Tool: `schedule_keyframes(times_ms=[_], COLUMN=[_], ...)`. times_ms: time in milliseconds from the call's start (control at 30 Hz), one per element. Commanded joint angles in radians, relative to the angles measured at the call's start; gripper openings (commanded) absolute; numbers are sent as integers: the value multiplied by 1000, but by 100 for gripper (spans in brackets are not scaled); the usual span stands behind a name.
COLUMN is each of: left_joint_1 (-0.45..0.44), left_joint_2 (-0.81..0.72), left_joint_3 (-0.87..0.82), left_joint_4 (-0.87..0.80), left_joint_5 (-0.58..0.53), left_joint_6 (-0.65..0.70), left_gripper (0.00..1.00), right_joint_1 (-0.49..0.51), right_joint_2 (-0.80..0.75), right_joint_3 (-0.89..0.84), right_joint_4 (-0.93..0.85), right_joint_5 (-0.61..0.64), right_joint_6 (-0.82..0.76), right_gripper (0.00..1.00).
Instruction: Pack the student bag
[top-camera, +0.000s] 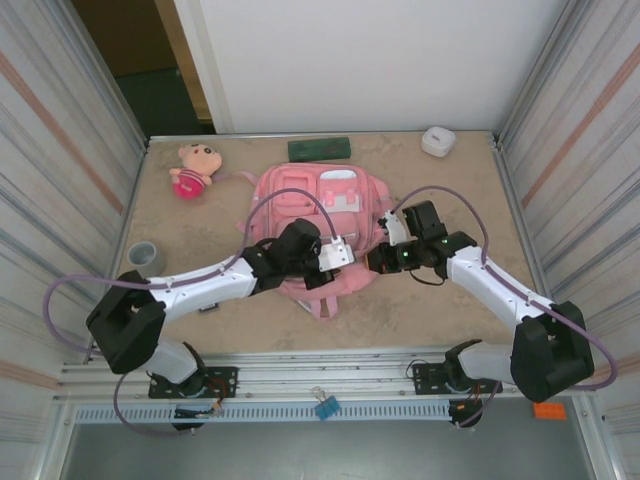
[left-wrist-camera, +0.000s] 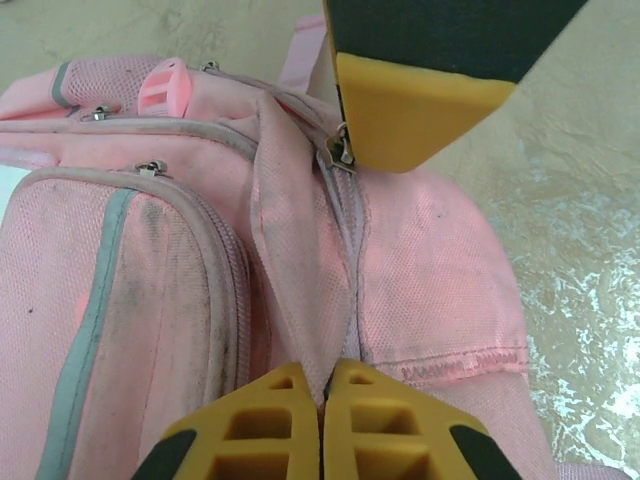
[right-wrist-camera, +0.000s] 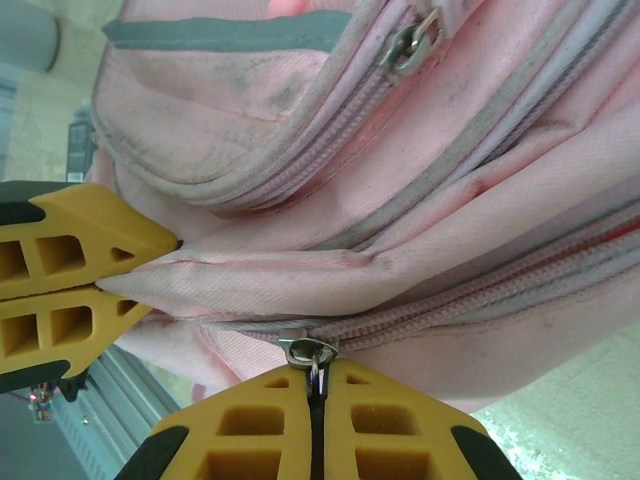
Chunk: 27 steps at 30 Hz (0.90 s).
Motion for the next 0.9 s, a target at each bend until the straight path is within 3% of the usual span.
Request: schedule_keyframes(times_ms=[0,433,767,867], left_joint_1=[25,94,113,113], left_joint_2=[-84,-266,-314,-310], left_joint_3=[-22,-125,-133,-135], left_joint_4=[-48,-91,-96,-98], left_joint_5=[63,197,430,454], left_joint_6=[24,106,162,160], left_gripper=[0,0,0,0], right_joint_1=[-81,-248,-260,-260], right_joint_2=[-7,95,257,292], right_joint_3=[2,100,126,132], right_joint_4=[37,15,161,172], right_joint_5=[50,210,261,283], right_joint_6=[12,6,46,64], right_gripper=[0,0,0,0])
